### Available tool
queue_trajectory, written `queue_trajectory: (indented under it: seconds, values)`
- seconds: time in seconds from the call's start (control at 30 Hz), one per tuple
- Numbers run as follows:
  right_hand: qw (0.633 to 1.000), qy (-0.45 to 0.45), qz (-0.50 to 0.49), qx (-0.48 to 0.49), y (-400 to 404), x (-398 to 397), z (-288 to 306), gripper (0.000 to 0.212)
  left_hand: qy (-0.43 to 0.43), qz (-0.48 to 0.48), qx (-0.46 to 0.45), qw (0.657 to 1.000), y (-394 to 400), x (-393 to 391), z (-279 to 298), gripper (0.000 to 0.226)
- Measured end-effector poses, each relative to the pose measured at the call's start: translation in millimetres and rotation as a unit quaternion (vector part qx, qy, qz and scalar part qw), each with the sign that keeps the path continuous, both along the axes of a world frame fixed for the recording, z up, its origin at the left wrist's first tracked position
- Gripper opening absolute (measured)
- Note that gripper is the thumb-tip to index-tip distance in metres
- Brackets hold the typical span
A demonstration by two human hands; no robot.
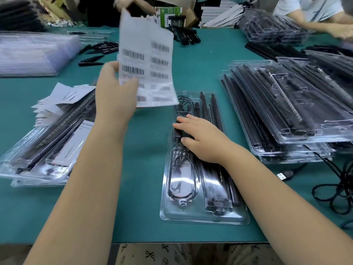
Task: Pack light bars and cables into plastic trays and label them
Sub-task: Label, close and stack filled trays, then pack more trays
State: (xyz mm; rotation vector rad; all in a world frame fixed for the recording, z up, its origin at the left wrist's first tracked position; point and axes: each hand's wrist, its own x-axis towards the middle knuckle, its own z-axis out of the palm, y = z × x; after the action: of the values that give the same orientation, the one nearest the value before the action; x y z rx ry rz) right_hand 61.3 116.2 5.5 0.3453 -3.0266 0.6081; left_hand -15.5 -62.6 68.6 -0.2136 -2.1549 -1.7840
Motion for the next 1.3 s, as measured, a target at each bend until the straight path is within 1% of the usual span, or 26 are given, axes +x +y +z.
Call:
queue_trajectory:
  seconds: [0.03, 0.07, 0.1, 0.13, 0.2, 0.23, 0.3, 0.33, 0.37, 0.4, 0.43, 0.47, 0.5, 0.57, 0.6, 0.67, 0.7, 0.73, 0.8, 0.83, 0.9, 0.97, 1.03, 1.17, 1.23, 1.3]
  values:
    - [1.0, -0.001, -0.011, -0.021, 0, 0, 0, 0.047, -0.042, -0.043, 0.082, 0.995, 3, 4, 0, 0.023]
    - [0.999, -0.001, -0.024, -0.045, 0, 1, -1, 0.045, -0.103, -0.087, 0.128, 0.983, 6, 9, -5, 0.02]
    - [0.998, 0.004, -0.031, -0.054, 0, 1, -1, 0.043, -0.166, -0.127, 0.134, 0.969, 11, 15, -10, 0.014]
    - [0.999, 0.014, -0.031, -0.041, 0, 1, -1, 0.041, -0.222, -0.151, 0.109, 0.957, 14, 20, -17, 0.006]
    - [0.999, 0.02, -0.021, -0.013, 1, 0, -3, 0.039, -0.284, -0.147, 0.058, 0.946, 15, 25, -30, 0.007]
    - [1.0, 0.014, -0.02, -0.011, 1, -1, -2, 0.039, -0.289, -0.133, 0.041, 0.947, 14, 25, -36, 0.008]
    - [1.0, 0.007, -0.022, -0.02, 3, -2, -1, 0.039, -0.259, -0.1, -0.004, 0.961, 9, 23, -41, 0.005]
    - [1.0, 0.018, -0.015, -0.02, 4, -2, 0, 0.035, -0.23, -0.083, -0.042, 0.969, 6, 21, -43, 0.018]
    - [0.999, 0.034, -0.006, -0.024, 4, -2, 2, 0.026, -0.205, -0.069, -0.091, 0.972, 4, 22, -44, 0.04]
    - [0.998, 0.046, 0.002, -0.034, 5, -1, 4, 0.018, -0.182, -0.066, -0.15, 0.97, 3, 24, -45, 0.065]
    - [0.997, 0.051, 0.001, -0.059, 6, -1, 5, 0.019, -0.163, -0.076, -0.197, 0.964, 2, 26, -45, 0.079]
    - [0.995, 0.039, -0.013, -0.093, 7, 1, 7, 0.024, -0.152, -0.095, -0.22, 0.959, 3, 27, -44, 0.08]
    - [0.991, 0.019, -0.038, -0.128, 8, 2, 7, 0.026, -0.153, -0.119, -0.223, 0.955, 4, 28, -43, 0.072]
    - [0.977, -0.021, -0.086, -0.196, 10, 3, 5, 0.017, -0.174, -0.16, -0.226, 0.945, 4, 30, -40, 0.045]
    - [0.969, -0.036, -0.098, -0.224, 11, 3, 4, 0.015, -0.177, -0.176, -0.24, 0.938, 4, 30, -41, 0.037]
    - [0.961, -0.055, -0.12, -0.244, 11, 4, 5, 0.012, -0.182, -0.195, -0.263, 0.927, 4, 30, -44, 0.023]
    - [0.956, -0.059, -0.133, -0.255, 11, 5, 6, 0.011, -0.186, -0.197, -0.26, 0.927, 5, 31, -45, 0.014]
    - [0.947, -0.061, -0.142, -0.281, 11, 5, 6, 0.011, -0.188, -0.198, -0.257, 0.927, 6, 32, -45, 0.01]
    - [0.928, -0.06, -0.16, -0.331, 11, 3, 5, 0.021, -0.184, -0.191, -0.269, 0.926, 7, 31, -48, 0.022]
    - [0.926, -0.053, -0.167, -0.334, 10, 2, 4, 0.026, -0.179, -0.189, -0.285, 0.923, 7, 30, -47, 0.029]
    - [0.943, -0.028, -0.167, -0.286, 8, 1, 3, 0.018, -0.177, -0.196, -0.319, 0.91, 5, 28, -45, 0.046]
    - [0.961, 0.0, -0.151, -0.23, 5, 1, 2, 0.024, -0.19, -0.222, -0.333, 0.896, 2, 27, -42, 0.065]
    - [0.969, 0.022, -0.143, -0.2, 4, 0, 0, 0.029, -0.21, -0.259, -0.331, 0.883, 0, 27, -41, 0.076]
    - [0.972, 0.026, -0.165, -0.167, 3, -1, -4, 0.04, -0.226, -0.294, -0.331, 0.868, 1, 31, -41, 0.079]
    - [0.966, 0.035, -0.187, -0.172, 4, -1, -4, 0.044, -0.225, -0.3, -0.34, 0.862, 0, 31, -40, 0.078]
    - [0.959, 0.049, -0.204, -0.189, 4, -1, -4, 0.041, -0.231, -0.311, -0.355, 0.85, -1, 33, -39, 0.075]
